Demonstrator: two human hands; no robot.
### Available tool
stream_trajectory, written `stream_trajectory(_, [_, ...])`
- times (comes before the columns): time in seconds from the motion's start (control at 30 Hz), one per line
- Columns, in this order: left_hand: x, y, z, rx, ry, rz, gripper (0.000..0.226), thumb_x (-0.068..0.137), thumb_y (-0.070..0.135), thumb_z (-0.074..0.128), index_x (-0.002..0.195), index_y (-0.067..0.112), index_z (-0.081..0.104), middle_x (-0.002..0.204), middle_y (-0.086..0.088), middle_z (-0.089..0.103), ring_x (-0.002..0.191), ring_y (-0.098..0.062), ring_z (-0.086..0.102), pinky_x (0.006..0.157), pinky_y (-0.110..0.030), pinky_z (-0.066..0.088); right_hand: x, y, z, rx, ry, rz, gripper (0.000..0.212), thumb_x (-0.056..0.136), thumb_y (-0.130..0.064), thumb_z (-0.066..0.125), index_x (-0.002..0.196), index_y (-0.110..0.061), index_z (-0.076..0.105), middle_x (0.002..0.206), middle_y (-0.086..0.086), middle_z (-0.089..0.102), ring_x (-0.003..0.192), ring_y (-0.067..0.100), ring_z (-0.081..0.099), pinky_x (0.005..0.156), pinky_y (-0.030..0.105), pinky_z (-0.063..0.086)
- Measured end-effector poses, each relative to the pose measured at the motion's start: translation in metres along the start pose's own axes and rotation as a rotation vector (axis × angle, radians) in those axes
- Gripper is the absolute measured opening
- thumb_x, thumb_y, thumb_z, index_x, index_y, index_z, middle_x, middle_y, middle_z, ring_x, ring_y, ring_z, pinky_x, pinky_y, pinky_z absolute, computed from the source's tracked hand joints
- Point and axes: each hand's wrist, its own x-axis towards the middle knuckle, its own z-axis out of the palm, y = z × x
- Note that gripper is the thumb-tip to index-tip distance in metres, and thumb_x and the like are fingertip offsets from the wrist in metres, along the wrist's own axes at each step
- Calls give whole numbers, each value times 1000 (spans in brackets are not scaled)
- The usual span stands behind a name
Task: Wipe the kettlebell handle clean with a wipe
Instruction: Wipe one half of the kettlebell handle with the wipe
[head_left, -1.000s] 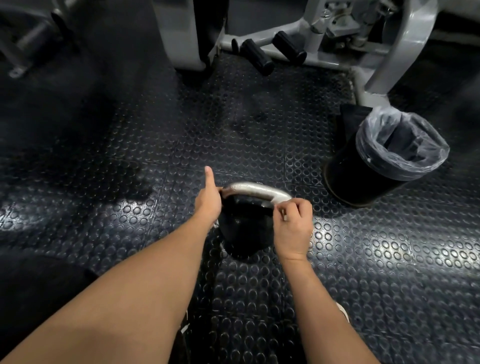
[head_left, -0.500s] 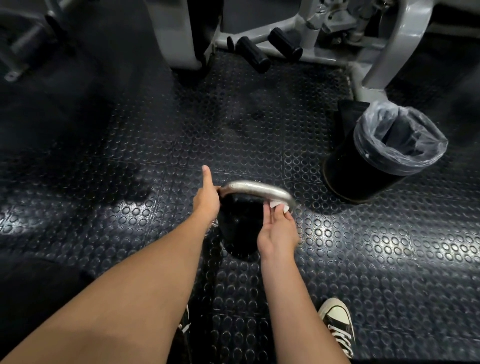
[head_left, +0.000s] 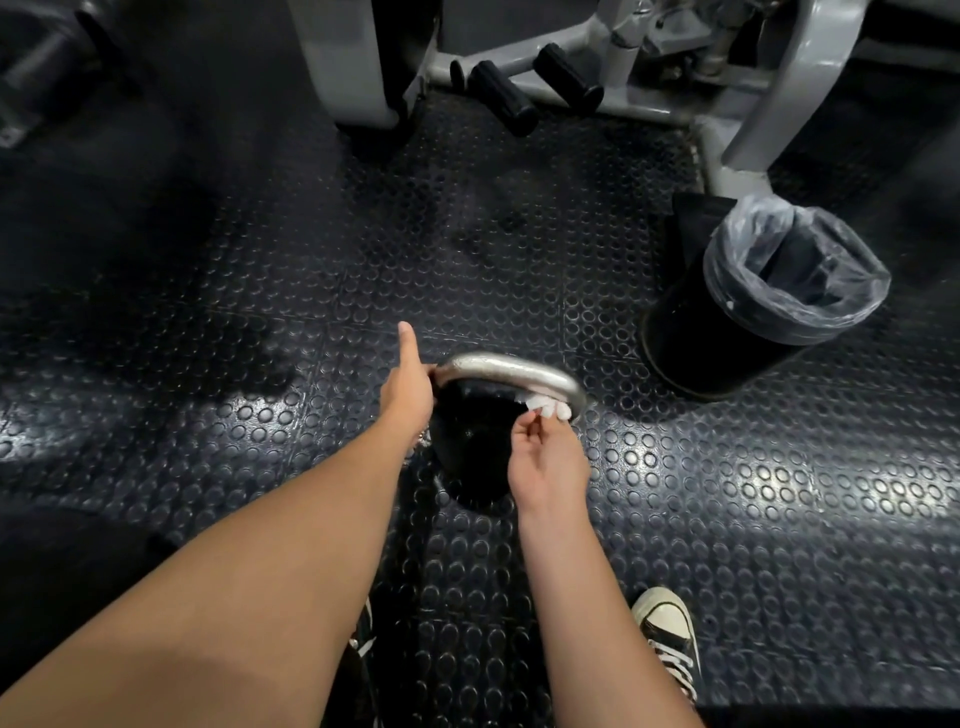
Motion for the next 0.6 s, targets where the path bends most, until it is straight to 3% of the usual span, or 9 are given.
stream_trajectory(0.13, [1,-1,-1,-4,17,11,135,39,122,15,96,22,85,112,-11,80,115,-31,72,118,-53,42,1,1,1,-34,59,-34,12,95,9,51,97,0,59,90,13,60,74,15,56,65,23,50])
stream_trajectory(0.3, [-9,3,-1,0,2,18,135,37,122,15,95,22,86,111,-17,81,112,-32,74,114,-52,46,6,4,10,26,54,4,17,96,11,46,94,-2,56,84,11,57,69,14,53,66,23,49])
stream_trajectory(0.47, [-4,2,0,-14,17,10,133,37,122,16,93,24,87,109,-9,82,113,-30,73,118,-52,43,5,8,-1,-84,45,-20,13,97,6,49,93,-2,59,84,9,59,72,14,53,64,25,47])
stream_trajectory(0.6, [-9,4,1,1,-12,9,140,35,122,15,94,17,86,112,-20,80,114,-37,74,116,-51,45,12,1,8,-34,59,-1,15,94,12,48,94,-1,56,85,11,59,70,14,55,65,23,47])
